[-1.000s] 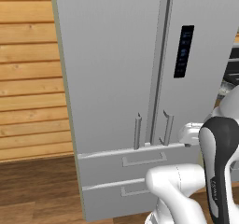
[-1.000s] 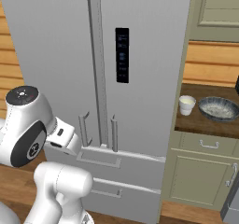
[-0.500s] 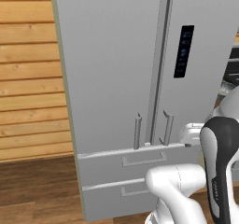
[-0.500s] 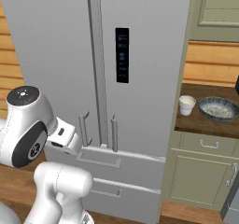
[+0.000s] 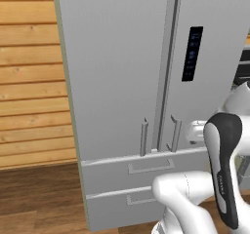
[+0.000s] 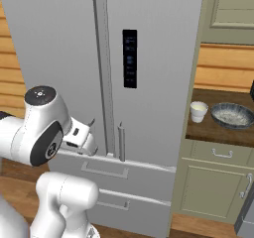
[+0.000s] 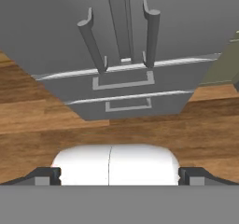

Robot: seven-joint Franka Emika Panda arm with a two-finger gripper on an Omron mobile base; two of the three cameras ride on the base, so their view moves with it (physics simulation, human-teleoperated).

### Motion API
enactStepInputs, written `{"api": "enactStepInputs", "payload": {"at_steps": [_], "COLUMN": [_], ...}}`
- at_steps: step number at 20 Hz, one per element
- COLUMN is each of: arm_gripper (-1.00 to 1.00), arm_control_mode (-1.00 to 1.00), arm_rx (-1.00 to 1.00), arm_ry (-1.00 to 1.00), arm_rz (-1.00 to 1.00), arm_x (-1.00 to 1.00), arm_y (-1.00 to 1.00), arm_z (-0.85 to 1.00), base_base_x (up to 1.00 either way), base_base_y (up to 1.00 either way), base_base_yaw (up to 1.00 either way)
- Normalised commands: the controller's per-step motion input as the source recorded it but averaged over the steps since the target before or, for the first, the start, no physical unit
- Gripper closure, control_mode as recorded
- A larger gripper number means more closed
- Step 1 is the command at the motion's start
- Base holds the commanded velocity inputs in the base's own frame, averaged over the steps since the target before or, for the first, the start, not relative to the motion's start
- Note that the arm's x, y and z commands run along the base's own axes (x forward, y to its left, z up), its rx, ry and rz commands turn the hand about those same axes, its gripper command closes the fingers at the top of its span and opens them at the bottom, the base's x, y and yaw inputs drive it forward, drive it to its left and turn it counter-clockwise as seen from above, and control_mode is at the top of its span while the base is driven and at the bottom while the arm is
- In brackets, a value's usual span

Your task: Grab a lemon wedge from the fridge and one ice cube from the ice bowl, and put them in the glass of lemonade.

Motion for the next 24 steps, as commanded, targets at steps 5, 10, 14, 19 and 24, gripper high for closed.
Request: {"api": "enactStepInputs", "payload": {"at_steps": [5,10,14,19,24], "arm_gripper": [-1.0,-1.0,-1.0,-1.0,-1.0], "arm_control_mode": [-1.0,-1.0,-1.0,-1.0,-1.0], "arm_rx": [0.0,0.0,0.0,-0.04,-0.01], "arm_ry": [-0.05,-0.11,-0.02,0.0,-0.02], "arm_rz": [0.01,0.02,0.0,0.0,0.0], "arm_x": [0.82,0.42,0.38,0.46,0.52], "arm_y": [-0.32,-0.49,-0.39,-0.05,0.0], "arm_z": [-0.24,-0.22,-0.14,-0.27,-0.28], "base_base_x": [0.0,0.0,0.0,0.0,0.0], "base_base_y": [0.0,0.0,0.0,0.0,0.0], "base_base_yaw": [0.0,0.0,0.0,0.0,0.0]}}
